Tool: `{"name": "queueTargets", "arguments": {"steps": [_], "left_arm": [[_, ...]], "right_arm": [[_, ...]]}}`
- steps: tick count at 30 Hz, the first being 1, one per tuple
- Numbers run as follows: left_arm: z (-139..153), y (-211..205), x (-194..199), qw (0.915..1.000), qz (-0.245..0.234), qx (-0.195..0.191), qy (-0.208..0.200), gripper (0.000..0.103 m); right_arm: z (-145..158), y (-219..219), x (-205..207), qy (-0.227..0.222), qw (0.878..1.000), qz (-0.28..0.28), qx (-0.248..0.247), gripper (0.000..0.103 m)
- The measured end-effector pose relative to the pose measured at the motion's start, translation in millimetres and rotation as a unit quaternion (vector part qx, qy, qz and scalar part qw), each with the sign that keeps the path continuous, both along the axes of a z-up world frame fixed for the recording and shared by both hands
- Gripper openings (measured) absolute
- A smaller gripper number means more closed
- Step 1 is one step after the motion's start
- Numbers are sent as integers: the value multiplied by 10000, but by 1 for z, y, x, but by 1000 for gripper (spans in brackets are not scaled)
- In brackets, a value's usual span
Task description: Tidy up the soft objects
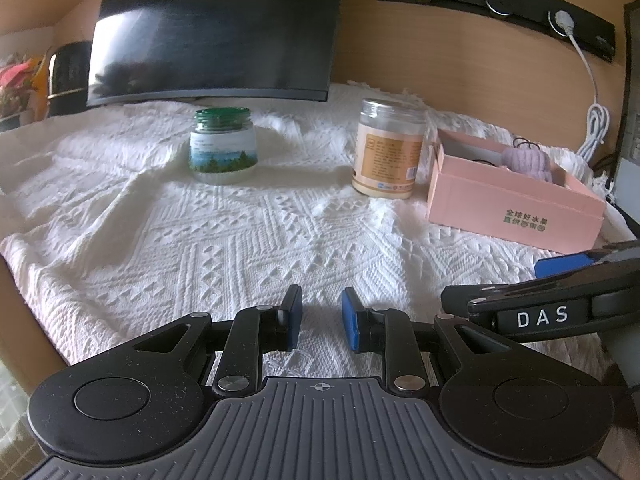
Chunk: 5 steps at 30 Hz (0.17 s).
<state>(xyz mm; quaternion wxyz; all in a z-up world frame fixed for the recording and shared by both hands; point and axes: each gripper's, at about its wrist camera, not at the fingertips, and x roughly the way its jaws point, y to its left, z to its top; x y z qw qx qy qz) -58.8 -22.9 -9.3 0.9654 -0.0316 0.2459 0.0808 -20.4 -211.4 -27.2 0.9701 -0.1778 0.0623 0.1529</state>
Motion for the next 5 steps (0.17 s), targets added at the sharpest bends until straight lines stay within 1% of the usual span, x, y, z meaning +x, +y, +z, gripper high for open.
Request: {"name": "queueTargets", "arguments": {"steps": [2, 5], "left_arm": [[1, 2, 0, 9999, -93, -69, -3, 25], [6, 14, 3, 9981, -239, -563, -2, 24]], "right_arm": [[4, 1, 1, 52, 9999, 89, 12, 103], [16, 3, 3, -101, 9998, 133, 130, 103]]}}
